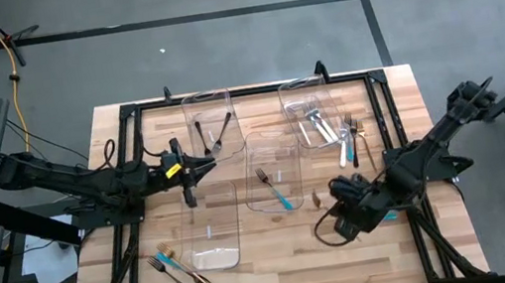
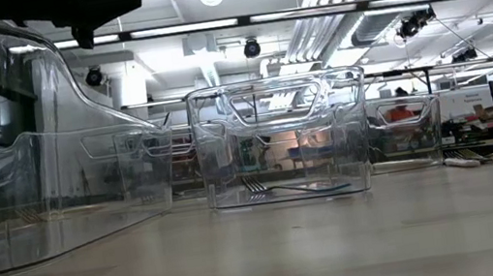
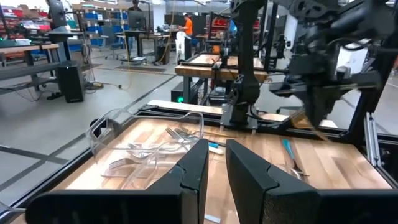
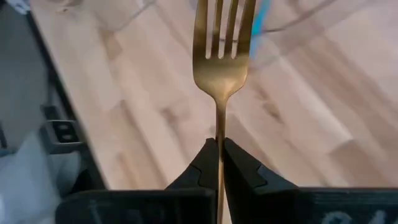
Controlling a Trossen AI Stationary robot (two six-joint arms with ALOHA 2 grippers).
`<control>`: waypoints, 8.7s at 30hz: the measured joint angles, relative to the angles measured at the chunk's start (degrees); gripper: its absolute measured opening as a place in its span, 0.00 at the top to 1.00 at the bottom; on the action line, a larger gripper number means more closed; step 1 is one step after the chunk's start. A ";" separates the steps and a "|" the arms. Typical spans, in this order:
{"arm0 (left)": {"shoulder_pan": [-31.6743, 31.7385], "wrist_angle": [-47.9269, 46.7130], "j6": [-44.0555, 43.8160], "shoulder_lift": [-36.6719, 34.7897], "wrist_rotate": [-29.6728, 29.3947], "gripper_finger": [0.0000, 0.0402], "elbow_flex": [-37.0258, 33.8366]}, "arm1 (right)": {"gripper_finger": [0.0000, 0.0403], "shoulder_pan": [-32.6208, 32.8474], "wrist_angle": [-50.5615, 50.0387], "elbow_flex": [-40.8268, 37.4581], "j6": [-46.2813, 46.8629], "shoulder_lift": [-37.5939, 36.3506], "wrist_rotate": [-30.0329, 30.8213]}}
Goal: Sort silverware by color (type)
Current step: Put the gold fork into the bottom left transparent bin
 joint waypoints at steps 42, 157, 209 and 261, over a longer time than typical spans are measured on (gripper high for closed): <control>1.51 17.51 3.28 15.26 9.06 0.70 0.54 | 1.00 -27.80 80.93 -18.65 -66.53 0.23 -7.38; 0.46 -3.96 -2.47 -1.44 -0.21 0.47 2.62 | 0.74 -39.03 -2.84 35.14 -114.46 50.83 -13.41; 0.46 -3.94 -2.89 -1.43 -0.39 0.47 2.67 | 0.99 -32.33 -29.80 46.77 -107.61 49.88 -1.58; 0.26 7.74 -3.18 8.54 1.88 0.47 2.69 | 0.99 -29.63 84.38 -15.84 -72.58 8.53 -5.75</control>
